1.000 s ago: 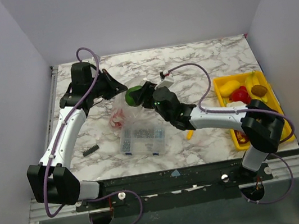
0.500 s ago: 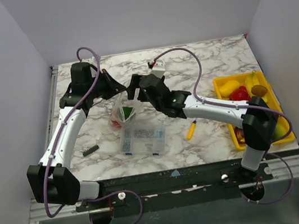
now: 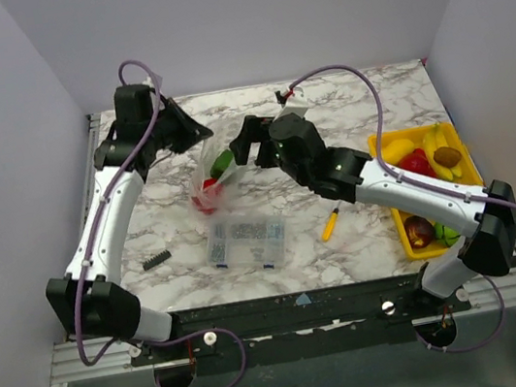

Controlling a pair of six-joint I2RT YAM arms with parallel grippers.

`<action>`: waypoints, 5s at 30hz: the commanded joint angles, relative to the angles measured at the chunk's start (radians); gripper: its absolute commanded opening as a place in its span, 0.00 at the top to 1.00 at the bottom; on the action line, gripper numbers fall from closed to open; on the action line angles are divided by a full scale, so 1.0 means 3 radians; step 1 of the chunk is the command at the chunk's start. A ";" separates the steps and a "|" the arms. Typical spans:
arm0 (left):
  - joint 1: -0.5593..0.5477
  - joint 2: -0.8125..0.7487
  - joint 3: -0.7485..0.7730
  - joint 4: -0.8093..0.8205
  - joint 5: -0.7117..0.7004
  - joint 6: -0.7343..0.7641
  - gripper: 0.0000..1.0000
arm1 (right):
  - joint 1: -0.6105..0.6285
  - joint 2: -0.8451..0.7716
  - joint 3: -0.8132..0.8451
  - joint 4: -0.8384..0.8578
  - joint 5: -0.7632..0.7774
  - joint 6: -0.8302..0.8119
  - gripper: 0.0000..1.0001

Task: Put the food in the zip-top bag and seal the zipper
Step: Place the fake vegetable in the zipper food storage bag, then pick up the fake vegetable from the bin, then place the fake vegetable in the zipper food storage bag.

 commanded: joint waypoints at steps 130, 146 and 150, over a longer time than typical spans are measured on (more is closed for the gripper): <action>-0.0011 0.0100 -0.0129 0.0194 0.0239 0.0617 1.00 | -0.0338 0.0350 -0.0640 0.0701 -0.1077 -0.0298 0.66; -0.0011 0.0136 -0.0107 0.0194 0.0274 0.0662 1.00 | -0.0124 0.0625 0.0005 0.0009 -0.0928 -0.0759 0.22; -0.0011 0.0134 -0.0102 0.0191 0.0284 0.0663 1.00 | -0.0122 0.0627 0.0136 -0.0140 -0.0802 -0.0677 0.11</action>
